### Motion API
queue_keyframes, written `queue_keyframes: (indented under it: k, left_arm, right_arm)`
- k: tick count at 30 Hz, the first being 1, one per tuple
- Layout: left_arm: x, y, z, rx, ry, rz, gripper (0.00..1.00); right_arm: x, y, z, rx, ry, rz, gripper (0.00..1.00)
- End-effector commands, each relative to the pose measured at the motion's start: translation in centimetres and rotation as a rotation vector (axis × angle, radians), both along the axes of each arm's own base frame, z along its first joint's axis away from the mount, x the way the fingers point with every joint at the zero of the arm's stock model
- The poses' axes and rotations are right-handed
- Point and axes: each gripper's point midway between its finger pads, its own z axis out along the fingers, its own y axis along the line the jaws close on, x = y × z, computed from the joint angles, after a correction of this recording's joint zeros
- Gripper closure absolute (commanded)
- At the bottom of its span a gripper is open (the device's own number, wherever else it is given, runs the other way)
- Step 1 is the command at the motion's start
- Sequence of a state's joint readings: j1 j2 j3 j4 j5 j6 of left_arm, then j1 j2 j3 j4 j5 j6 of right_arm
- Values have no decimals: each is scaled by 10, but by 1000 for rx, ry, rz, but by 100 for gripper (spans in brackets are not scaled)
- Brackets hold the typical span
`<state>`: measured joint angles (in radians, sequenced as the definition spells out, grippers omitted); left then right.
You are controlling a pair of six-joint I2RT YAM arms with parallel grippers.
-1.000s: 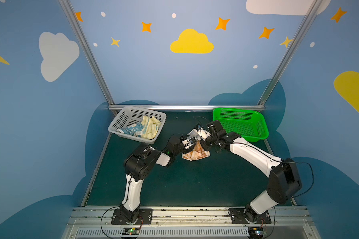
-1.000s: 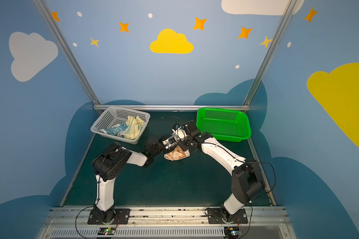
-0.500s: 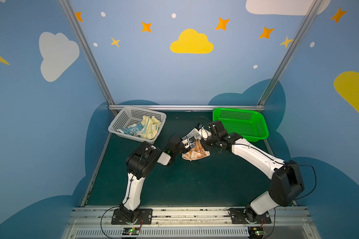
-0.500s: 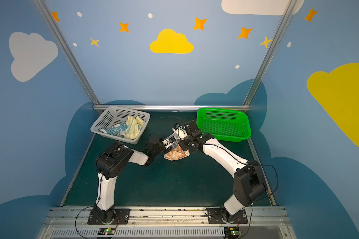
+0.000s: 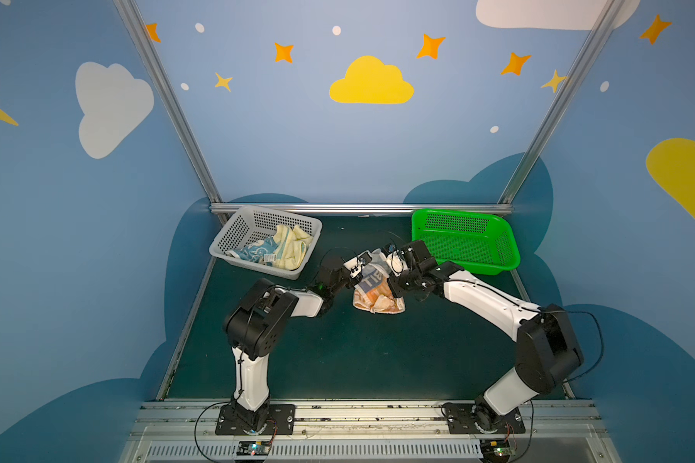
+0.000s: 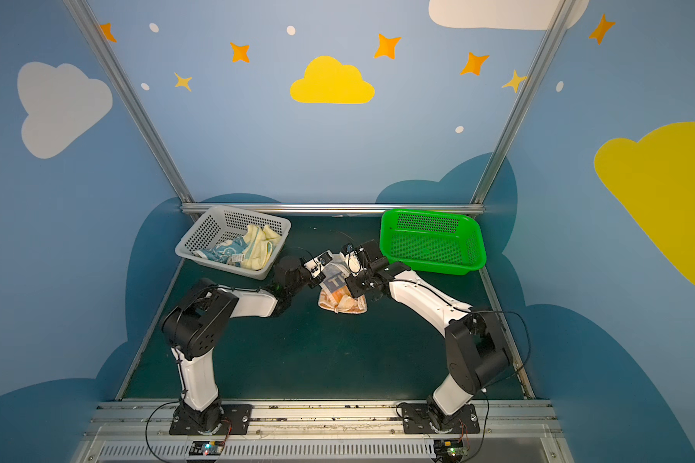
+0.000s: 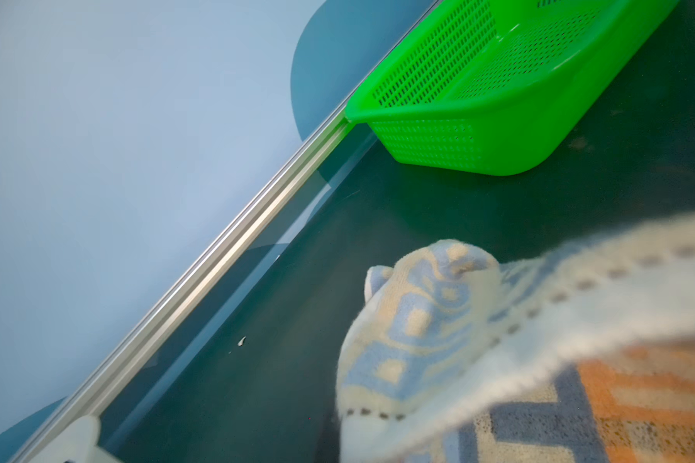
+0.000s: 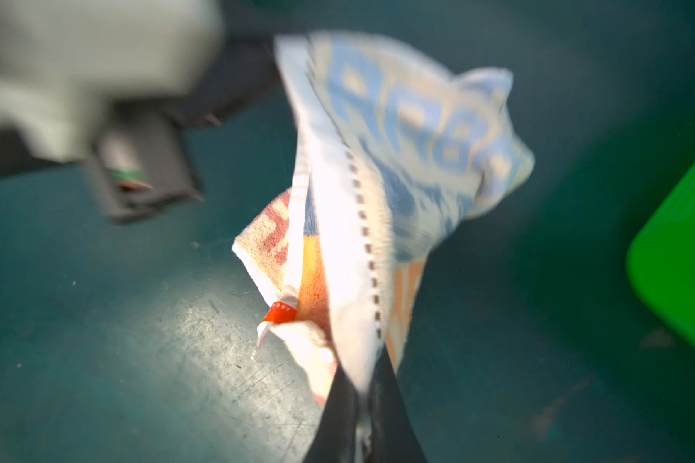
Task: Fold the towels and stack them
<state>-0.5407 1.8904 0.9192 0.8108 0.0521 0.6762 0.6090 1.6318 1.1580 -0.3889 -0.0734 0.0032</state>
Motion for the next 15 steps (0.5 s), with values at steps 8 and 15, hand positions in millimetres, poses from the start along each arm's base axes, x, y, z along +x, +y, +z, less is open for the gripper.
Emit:
queue_keyframes:
  k: [8,15]
  left_arm:
    - [-10,-5,7,106,56,103,97]
    - [-5,-13,6,177,77,130,97]
  right_arm:
    - [-8,-14,-63,21,162,-255,97]
    - [-16,-31,-83,-24,187,-313,80]
